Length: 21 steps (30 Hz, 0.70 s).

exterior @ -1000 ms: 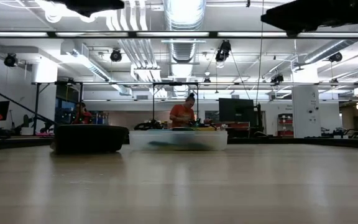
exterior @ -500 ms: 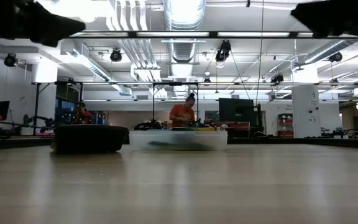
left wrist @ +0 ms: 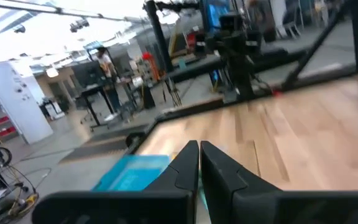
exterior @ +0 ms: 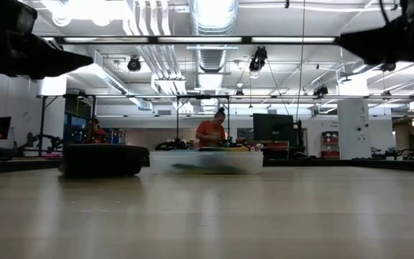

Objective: Pack school essentials
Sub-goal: Return to Home Position

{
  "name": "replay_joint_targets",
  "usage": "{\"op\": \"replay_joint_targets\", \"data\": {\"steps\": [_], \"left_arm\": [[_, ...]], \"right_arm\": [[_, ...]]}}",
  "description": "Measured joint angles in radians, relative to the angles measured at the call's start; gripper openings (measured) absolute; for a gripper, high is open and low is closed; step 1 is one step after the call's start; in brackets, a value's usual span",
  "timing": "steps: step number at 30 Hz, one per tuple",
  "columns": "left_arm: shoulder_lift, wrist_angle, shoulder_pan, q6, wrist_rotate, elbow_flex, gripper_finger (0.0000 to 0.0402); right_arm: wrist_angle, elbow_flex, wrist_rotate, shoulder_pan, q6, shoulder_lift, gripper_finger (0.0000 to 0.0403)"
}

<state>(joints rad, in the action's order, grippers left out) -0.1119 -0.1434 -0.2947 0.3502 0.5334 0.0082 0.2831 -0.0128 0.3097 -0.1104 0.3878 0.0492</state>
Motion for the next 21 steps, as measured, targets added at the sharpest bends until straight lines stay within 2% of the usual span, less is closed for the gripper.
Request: {"op": "replay_joint_targets", "data": {"steps": [10,21], "left_arm": [[-0.129,-0.004,0.000,-0.002,-0.001,-0.001,0.0000],[-0.219,-0.005,0.000,-0.003,-0.001,-0.002,0.0000]], "right_arm": [[-0.192,0.000,0.006,0.000,-0.082,0.033,0.0189],[-0.221,0.000,0.005,0.000,-0.100,0.039,0.0189]]}}
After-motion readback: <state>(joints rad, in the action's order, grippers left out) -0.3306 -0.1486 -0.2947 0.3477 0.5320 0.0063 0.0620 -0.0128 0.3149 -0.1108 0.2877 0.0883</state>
